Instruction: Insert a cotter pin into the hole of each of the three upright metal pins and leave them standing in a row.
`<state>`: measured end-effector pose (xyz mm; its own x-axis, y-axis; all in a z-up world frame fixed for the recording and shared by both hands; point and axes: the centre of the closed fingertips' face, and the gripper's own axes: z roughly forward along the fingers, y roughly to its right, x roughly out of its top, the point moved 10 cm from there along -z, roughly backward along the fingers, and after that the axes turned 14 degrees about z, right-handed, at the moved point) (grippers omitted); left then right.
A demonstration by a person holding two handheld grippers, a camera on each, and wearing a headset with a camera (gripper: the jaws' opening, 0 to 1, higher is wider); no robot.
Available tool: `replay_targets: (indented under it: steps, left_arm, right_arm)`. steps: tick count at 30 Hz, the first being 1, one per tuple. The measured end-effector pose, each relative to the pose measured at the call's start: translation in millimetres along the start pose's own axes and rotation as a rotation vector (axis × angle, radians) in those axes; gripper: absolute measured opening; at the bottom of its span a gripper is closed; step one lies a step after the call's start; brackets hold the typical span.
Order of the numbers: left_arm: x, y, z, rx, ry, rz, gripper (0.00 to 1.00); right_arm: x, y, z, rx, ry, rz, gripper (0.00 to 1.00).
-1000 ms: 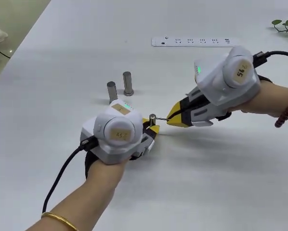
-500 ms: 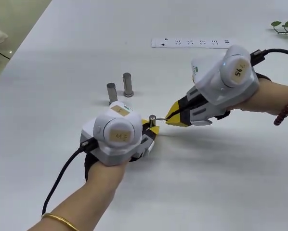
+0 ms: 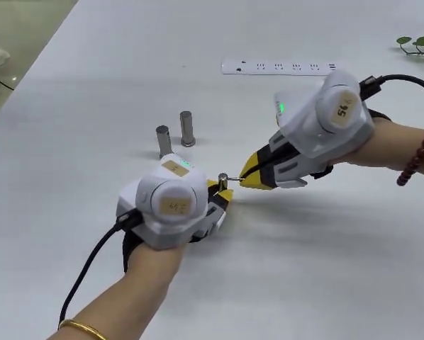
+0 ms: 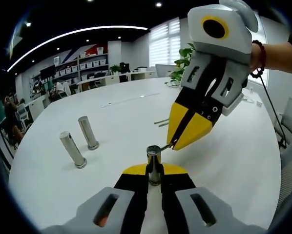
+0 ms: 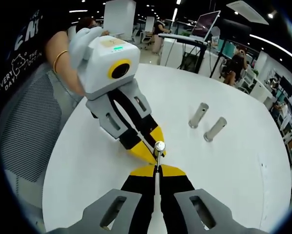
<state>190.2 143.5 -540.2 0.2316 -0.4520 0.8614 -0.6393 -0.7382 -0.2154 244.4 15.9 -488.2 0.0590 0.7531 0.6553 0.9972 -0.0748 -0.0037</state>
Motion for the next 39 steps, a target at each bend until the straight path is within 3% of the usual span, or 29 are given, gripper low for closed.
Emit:
replay_targets:
  steps: [16,24,33,39]
  left_arm:
    - [-0.2,0.6,0.2,0.009,-0.001,-0.013,0.05]
    - [0.0,1.5,0.5,0.013,-0.002,-0.010,0.05]
    - [0.1,2.1,0.8,0.016,-0.002,-0.004,0.05]
    - [0.1,2.1,0.6,0.019,-0.003,-0.006,0.05]
  right_arm:
    - [3.8,1.2,4.8,-0.002,-0.001,-0.044,0.00]
    - [7.7,-3.8,4.9,-0.017,0.030,-0.056,0.00]
    - [2.8,-4.7,-6.1,-0.023,0.039,-0.018,0.05]
    - [-4.2,-4.7,-9.0,-0.032,0.026,0.007,0.00]
